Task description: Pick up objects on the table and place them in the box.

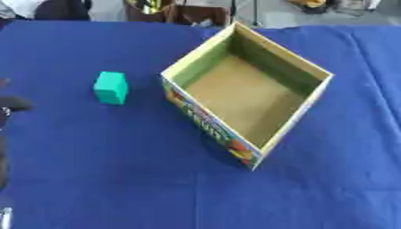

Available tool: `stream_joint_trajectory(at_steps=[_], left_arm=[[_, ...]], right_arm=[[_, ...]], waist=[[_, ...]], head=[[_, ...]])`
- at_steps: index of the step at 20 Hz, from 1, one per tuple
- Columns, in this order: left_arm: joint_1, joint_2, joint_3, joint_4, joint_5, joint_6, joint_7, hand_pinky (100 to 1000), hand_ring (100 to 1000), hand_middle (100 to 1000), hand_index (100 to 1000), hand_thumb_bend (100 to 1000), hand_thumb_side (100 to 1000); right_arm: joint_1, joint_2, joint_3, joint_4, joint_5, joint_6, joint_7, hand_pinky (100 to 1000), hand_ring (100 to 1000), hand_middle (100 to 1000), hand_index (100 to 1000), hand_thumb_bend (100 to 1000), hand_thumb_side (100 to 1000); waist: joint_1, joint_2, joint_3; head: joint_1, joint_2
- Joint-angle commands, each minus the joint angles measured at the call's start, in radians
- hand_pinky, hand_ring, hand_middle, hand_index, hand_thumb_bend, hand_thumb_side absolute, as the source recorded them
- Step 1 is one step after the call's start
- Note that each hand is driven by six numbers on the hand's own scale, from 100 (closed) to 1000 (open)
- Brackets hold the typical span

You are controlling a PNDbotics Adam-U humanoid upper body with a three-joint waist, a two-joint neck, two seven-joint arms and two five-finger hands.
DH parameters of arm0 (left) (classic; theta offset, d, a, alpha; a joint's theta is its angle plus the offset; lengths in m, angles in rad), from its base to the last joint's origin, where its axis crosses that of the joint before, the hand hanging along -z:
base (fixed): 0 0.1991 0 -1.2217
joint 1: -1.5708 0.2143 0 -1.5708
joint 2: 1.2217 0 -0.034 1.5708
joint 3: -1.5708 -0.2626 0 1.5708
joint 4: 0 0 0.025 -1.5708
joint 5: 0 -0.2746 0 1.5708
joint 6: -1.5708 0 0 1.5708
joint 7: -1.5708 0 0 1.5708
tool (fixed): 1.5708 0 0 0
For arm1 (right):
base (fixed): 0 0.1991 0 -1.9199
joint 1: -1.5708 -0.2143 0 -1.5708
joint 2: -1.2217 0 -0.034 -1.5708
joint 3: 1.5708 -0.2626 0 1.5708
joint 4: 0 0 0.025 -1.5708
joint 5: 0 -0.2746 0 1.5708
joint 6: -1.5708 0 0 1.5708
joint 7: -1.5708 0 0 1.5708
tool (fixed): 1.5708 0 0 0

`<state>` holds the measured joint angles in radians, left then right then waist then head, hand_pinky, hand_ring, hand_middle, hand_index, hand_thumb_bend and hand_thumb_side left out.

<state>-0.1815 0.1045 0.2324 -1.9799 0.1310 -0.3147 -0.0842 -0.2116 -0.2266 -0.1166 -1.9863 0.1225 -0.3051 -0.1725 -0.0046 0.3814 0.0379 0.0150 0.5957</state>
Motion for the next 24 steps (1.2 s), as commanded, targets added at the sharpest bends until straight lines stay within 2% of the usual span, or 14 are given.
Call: stream_joint_trajectory(at_steps=[1, 13, 14, 17, 24], left_arm=[[-0.006, 0.015, 0.006, -0.020, -0.005, -0.001, 0.002, 614, 571, 684, 812, 202, 997], [-0.003, 0.019, 0.022, -0.020, -0.020, -0.001, 0.012, 620, 576, 692, 818, 216, 999], [-0.001, 0.021, 0.023, -0.020, -0.021, -0.002, 0.011, 645, 603, 733, 866, 267, 1000], [0.032, 0.066, 0.054, -0.020, -0.050, -0.021, -0.007, 659, 614, 746, 872, 319, 998], [0.056, 0.213, 0.106, -0.020, -0.140, -0.024, -0.073, 678, 647, 781, 895, 374, 990]], right_arm=[[-0.004, -0.019, -0.003, -0.014, 0.003, -0.007, 0.000, 902, 880, 702, 830, 100, 827], [-0.002, -0.019, -0.002, -0.014, 0.005, -0.010, 0.005, 907, 895, 725, 841, 100, 831], [-0.001, -0.021, -0.002, -0.014, 0.006, -0.010, 0.006, 912, 901, 733, 845, 100, 841], [0.011, -0.036, -0.002, -0.014, 0.012, -0.013, 0.018, 913, 903, 732, 844, 100, 842], [0.018, -0.039, -0.001, -0.014, 0.015, -0.007, 0.032, 913, 901, 730, 844, 100, 839]], waist=[[0.001, -0.021, -0.001], [-0.001, -0.022, -0.004], [0.001, -0.024, -0.002], [0.006, -0.034, 0.001], [0.014, -0.040, 0.006]], head=[[0.000, -0.008], [-0.002, -0.010], [-0.004, -0.005], [-0.010, 0.018], [-0.014, 0.027]])
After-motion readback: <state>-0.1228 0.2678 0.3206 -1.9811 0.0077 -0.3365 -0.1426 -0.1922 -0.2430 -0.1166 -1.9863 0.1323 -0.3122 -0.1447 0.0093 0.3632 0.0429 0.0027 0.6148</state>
